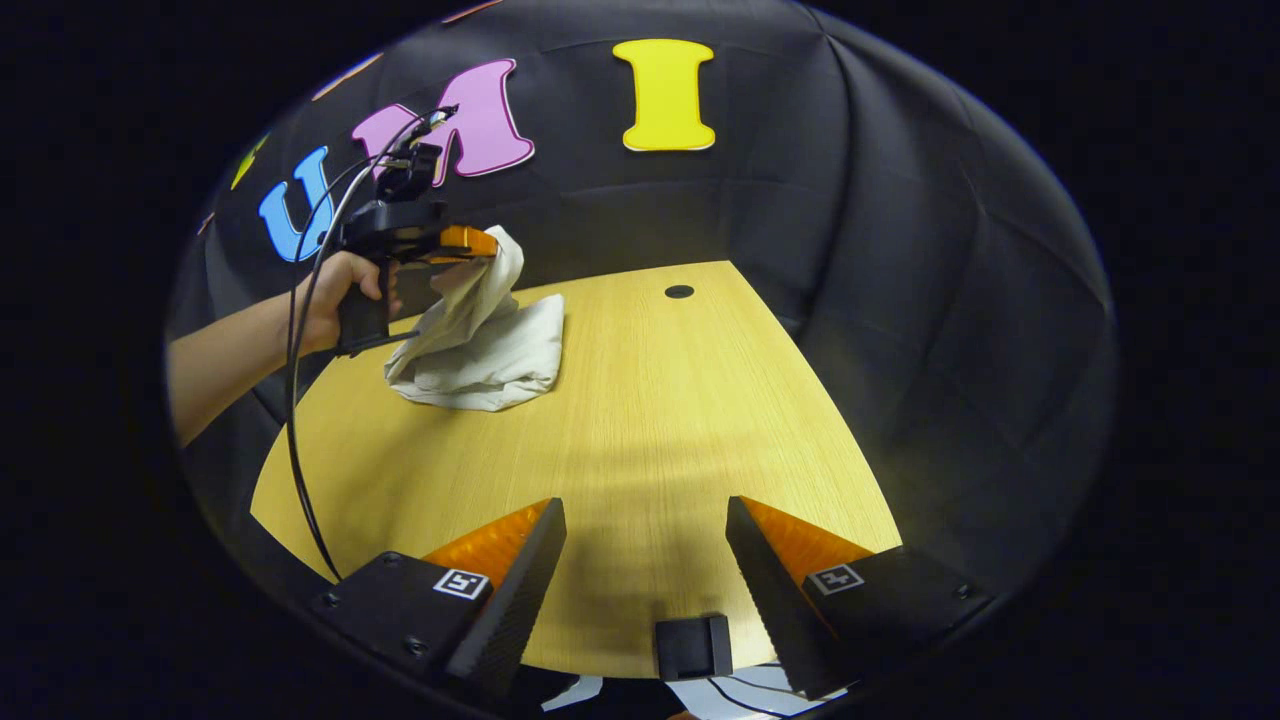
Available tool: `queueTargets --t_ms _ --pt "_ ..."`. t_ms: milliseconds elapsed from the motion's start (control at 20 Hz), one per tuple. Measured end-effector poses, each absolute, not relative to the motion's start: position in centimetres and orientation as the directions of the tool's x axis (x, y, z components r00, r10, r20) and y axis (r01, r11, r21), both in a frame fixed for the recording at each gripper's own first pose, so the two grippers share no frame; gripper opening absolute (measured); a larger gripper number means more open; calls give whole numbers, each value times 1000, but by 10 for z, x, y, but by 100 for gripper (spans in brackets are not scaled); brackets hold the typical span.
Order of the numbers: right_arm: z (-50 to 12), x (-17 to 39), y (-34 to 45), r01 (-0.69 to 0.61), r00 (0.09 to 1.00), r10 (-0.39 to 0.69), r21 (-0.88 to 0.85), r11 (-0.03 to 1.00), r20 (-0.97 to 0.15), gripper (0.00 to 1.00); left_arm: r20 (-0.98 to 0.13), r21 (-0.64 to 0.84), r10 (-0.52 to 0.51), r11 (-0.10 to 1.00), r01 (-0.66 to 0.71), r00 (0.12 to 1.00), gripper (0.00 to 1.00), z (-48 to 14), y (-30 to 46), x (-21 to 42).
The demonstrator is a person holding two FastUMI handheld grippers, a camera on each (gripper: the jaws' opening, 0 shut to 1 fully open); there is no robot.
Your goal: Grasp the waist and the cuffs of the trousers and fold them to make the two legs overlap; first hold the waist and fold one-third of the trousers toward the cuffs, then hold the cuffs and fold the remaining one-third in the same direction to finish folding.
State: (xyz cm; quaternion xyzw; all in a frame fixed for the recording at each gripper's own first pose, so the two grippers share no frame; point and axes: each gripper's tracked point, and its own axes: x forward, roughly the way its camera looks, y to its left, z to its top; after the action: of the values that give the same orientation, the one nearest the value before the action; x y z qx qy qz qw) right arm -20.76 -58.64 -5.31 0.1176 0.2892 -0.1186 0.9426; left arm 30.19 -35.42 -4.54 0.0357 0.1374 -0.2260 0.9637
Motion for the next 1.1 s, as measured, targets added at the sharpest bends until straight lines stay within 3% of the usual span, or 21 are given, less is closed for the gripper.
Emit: queueTargets --t_ms 50,250,300,400,500,550,850,1100 --pt "-53 -207 -587 297 802 -159 153 943 -575 99 -296 9 -429 892 451 853 9 -54 -358 297" --pt "-61 -213 -583 297 801 -158 154 942 -578 99 -314 22 -437 884 467 843 38 -68 -353 281" --pt "-61 -216 -579 297 798 -157 153 943 -582 99 -311 4 -453 878 478 836 40 -69 -352 277" --pt "-60 -214 -570 296 799 -156 153 943 -580 99 -284 -40 -487 867 497 826 54 -60 -344 262" --pt "-60 -211 -557 289 802 -152 153 945 -578 99 -251 -53 -491 868 494 834 89 -44 -325 249" --pt "-57 -209 -550 285 803 -150 152 946 -577 99 -236 -55 -490 869 492 839 98 -36 -313 242" --pt "-14 -192 -511 283 841 -172 147 948 -512 99 -153 -50 -462 886 460 874 96 4 -219 182" --pt "26 -179 -472 286 879 -186 173 943 -440 99 -81 -10 -382 924 382 921 96 26 -120 131"
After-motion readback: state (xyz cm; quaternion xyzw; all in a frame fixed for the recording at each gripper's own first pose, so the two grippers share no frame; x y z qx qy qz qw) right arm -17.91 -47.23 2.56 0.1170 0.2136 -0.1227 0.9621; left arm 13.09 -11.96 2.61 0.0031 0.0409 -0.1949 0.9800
